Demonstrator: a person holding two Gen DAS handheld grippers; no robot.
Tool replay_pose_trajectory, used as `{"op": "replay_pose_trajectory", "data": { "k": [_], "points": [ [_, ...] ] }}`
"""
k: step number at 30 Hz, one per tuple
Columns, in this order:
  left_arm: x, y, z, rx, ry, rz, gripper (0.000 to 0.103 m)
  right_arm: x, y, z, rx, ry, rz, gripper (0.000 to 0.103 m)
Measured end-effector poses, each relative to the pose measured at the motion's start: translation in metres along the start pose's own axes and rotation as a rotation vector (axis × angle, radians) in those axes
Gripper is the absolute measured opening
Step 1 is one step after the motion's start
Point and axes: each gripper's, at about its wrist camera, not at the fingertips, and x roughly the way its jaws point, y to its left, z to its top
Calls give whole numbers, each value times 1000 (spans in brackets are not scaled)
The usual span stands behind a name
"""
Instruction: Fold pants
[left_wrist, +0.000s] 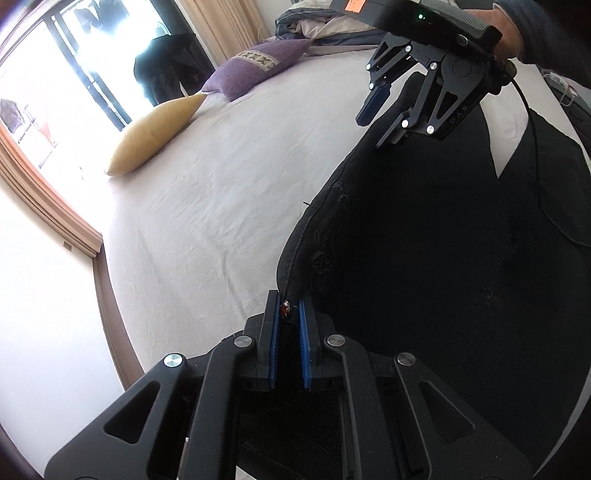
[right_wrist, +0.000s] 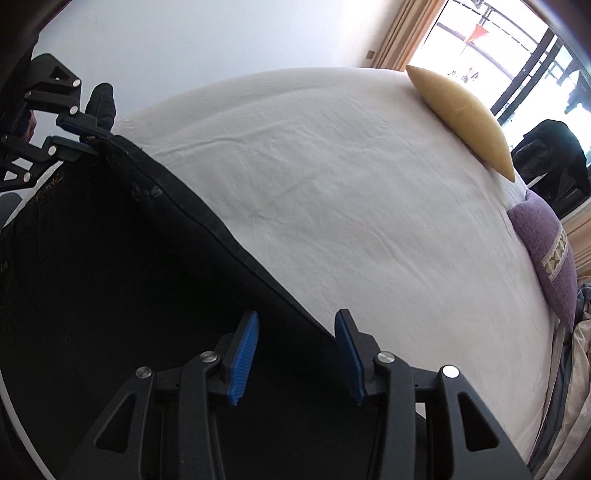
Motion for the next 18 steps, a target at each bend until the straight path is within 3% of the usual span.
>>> {"op": "replay_pose_trajectory", "data": {
  "k": [4,6,18],
  "points": [
    [3,4,1,-1,-1,-4,8,4,2,4,-19,17,3,27],
    [1,3,1,-4,-4,-2,8,5,3,5,-19,22,10,12],
    [-21,-5,-2,-41,-36,-2,8,-28,21,-15,51,-38,22,3]
  ]
}}
